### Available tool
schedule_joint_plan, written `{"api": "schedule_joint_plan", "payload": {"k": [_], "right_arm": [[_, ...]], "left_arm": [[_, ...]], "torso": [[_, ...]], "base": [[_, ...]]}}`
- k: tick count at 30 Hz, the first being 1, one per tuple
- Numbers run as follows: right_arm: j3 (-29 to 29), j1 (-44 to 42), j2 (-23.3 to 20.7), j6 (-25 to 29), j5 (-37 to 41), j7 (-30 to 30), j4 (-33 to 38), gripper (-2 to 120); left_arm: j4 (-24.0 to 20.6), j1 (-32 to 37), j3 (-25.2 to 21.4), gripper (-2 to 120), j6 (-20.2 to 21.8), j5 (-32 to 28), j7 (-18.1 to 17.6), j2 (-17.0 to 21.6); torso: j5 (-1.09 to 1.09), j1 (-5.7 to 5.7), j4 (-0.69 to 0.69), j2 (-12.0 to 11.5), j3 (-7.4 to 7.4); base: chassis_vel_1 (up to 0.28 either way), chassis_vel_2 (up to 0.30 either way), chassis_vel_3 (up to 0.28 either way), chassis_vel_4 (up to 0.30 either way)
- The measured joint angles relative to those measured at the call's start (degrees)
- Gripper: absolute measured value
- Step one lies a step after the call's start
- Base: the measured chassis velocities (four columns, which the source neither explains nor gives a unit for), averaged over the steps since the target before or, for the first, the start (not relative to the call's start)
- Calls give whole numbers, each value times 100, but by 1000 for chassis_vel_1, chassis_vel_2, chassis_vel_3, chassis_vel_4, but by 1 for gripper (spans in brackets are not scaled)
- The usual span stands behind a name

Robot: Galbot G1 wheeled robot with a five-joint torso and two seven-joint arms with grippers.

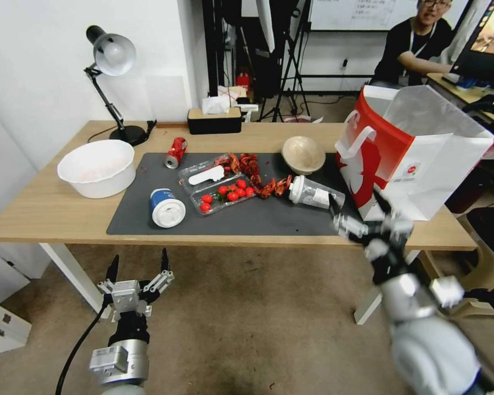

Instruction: Pick up the trash from the table and place it into the takeout bag.

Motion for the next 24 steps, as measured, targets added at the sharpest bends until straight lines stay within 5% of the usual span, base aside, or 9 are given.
{"api": "schedule_joint_plan", "payload": {"k": [7,24], "right_arm": [[-114,-271,315,767,-174,-68,-665,100],[-148,-232,310,686,-175,21,-1054,100]], "left_arm": [[63,-10,22,100,-10,11,24,7],[78,44,22,100,-117,7,89,-17]], "torso": [[0,0,1,-1,0],[0,0,1,-1,0]], "base": [[0,0,0,0],[0,0,0,0]]}}
